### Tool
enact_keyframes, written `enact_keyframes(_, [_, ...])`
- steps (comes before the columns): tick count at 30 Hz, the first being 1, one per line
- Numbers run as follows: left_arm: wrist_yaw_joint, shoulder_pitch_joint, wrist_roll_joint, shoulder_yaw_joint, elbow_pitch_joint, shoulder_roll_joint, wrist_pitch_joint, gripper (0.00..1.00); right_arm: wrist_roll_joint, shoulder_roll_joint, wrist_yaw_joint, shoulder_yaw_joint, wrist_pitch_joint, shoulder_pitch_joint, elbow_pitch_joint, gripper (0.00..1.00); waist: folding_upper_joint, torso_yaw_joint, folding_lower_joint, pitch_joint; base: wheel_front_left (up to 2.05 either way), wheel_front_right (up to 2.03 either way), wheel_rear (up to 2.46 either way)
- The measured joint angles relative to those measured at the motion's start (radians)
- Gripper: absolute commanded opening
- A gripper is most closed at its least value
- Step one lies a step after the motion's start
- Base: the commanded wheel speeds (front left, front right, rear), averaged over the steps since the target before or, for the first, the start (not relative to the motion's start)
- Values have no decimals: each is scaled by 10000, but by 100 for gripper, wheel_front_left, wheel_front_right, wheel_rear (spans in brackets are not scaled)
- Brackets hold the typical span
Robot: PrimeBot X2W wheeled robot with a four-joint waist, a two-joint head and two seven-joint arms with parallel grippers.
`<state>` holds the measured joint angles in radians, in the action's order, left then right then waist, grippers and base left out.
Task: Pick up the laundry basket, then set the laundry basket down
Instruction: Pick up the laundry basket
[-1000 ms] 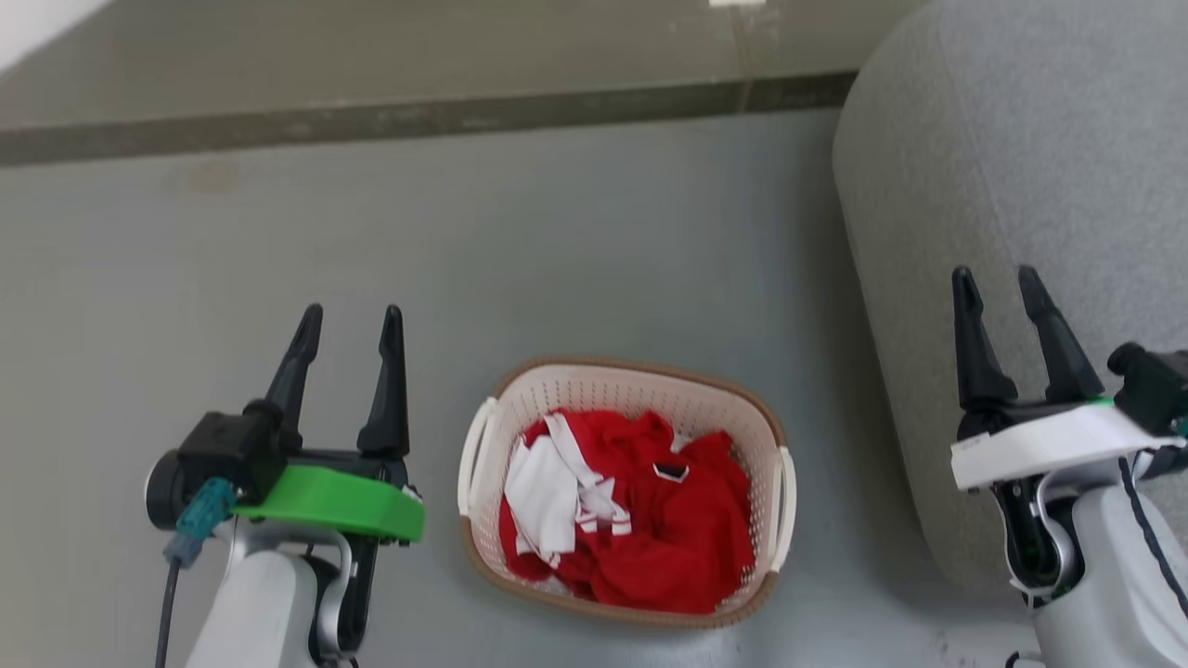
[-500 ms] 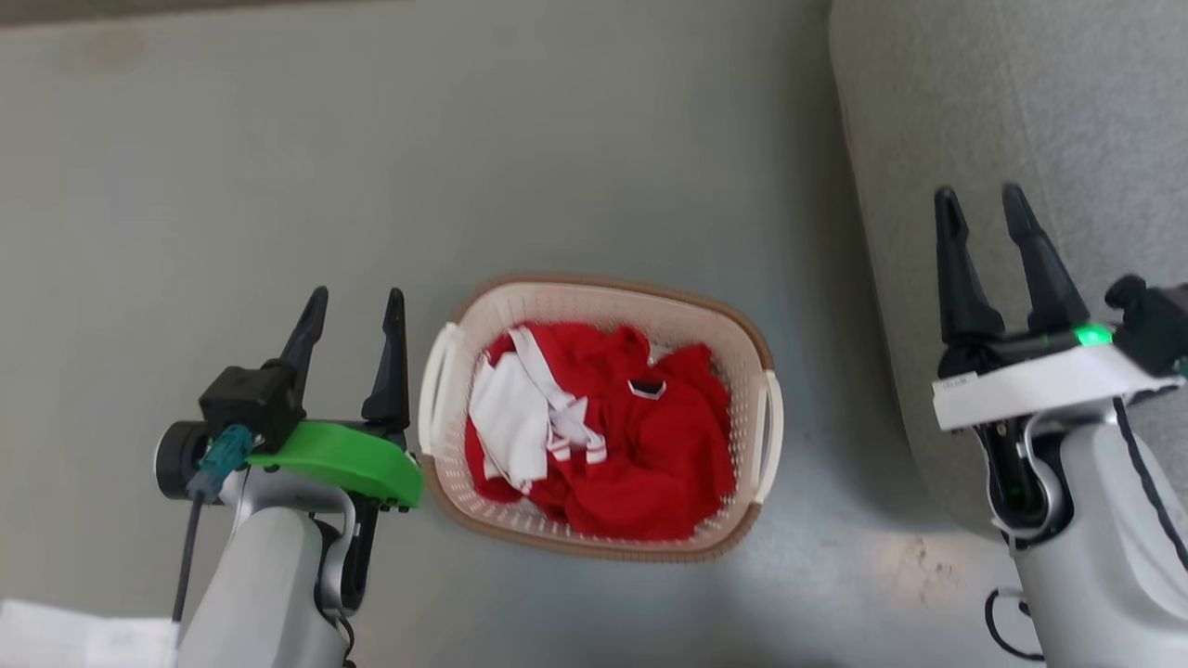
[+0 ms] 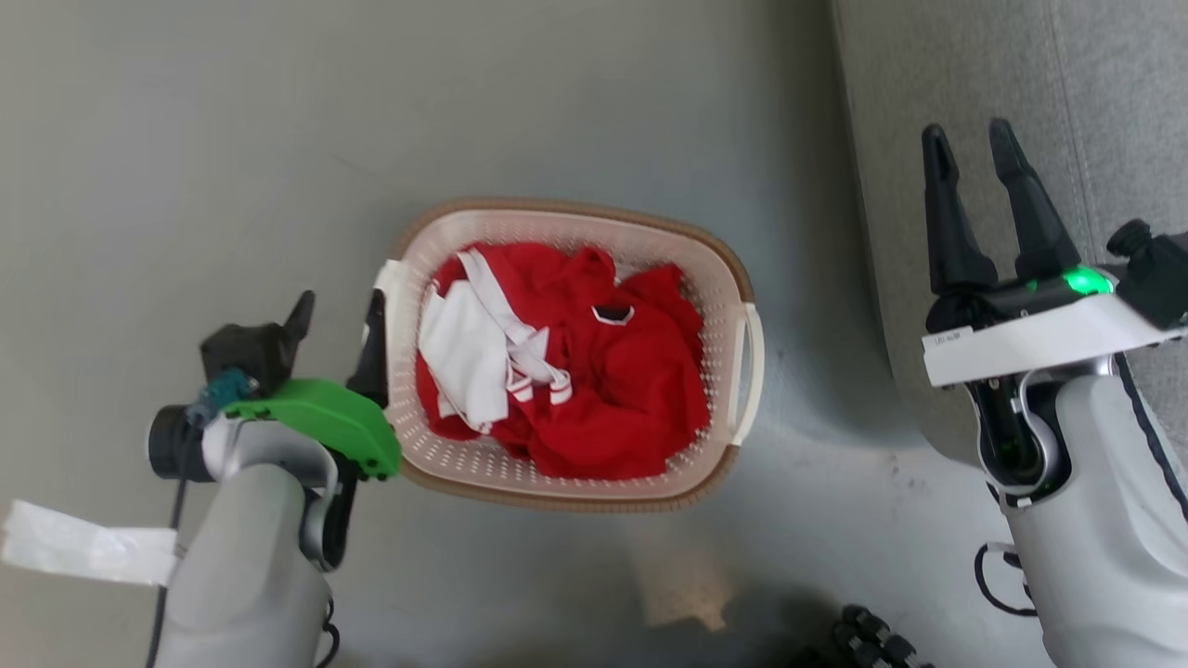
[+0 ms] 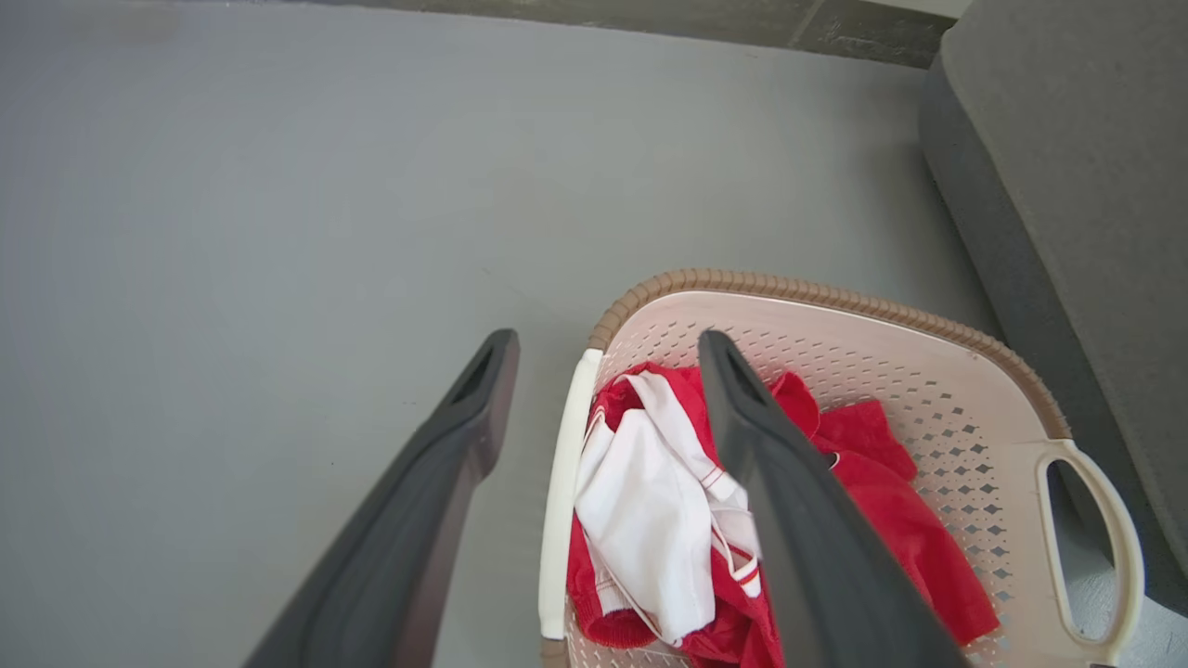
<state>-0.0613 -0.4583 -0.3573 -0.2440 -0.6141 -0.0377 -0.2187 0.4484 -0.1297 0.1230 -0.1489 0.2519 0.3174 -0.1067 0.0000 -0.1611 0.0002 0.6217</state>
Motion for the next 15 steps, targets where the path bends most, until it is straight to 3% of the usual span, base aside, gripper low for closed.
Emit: enact_keyframes(15, [-188, -1405, -50, 151, -1868, -487, 437, 100, 462, 42, 2, -186, 0, 549, 40, 100, 0, -786, 0, 1357, 0, 0, 0])
